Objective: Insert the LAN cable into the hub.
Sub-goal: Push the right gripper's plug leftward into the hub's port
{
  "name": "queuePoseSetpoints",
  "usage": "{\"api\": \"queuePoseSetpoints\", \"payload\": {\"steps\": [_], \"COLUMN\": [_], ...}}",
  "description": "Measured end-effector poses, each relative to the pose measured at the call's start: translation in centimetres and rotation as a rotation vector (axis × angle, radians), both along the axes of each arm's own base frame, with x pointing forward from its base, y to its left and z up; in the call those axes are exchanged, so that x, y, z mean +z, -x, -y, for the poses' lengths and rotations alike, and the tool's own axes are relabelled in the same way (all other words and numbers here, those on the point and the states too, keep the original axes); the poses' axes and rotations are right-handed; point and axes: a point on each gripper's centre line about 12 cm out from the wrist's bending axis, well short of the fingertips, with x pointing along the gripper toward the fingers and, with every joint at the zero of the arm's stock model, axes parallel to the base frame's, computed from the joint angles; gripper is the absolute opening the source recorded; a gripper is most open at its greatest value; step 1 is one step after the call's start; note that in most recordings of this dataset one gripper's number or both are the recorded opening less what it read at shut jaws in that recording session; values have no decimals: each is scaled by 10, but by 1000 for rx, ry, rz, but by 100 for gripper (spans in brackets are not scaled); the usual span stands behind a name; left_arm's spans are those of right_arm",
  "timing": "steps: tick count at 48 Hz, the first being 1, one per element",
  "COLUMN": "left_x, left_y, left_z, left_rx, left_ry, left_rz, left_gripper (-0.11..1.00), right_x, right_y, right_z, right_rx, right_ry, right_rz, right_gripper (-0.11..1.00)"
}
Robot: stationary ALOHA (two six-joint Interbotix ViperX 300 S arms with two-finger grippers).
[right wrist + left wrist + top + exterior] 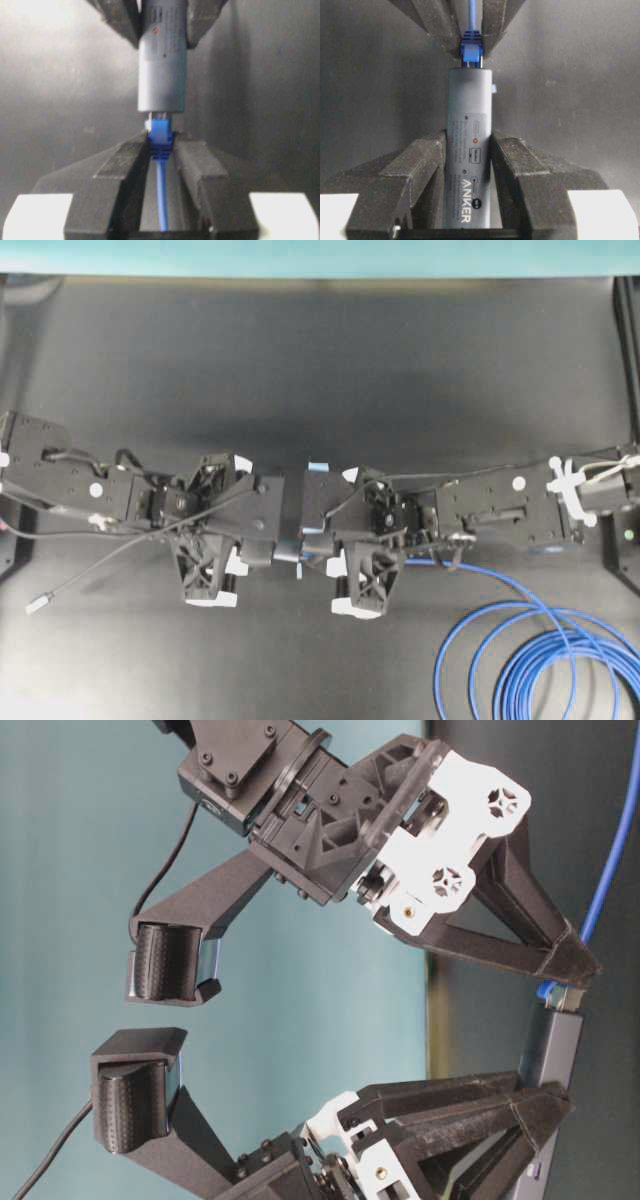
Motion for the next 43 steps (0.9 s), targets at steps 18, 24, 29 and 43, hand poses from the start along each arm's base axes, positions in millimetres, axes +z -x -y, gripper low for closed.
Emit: {"api": "queuePoseSetpoints", "payload": {"steps": [18,24,29,43], "left_x": [-1,-1,-2,-3], "left_y": [1,1,1,1], "left_z": [3,4,4,-1], "left_rx": [-9,-11,-10,4], "left_ry": [0,0,2,5], "left_rz": [-2,3,1,9], "left_gripper": [28,28,28,28], "right_x": [0,0,0,4], "right_y": [2,5,7,9], "right_z": [-2,-2,-2,0], "right_rx": [4,7,6,-3], "right_ry": [0,0,-1,-7], "right_rz": [0,2,4,27], "right_gripper": [13,14,14,61]}}
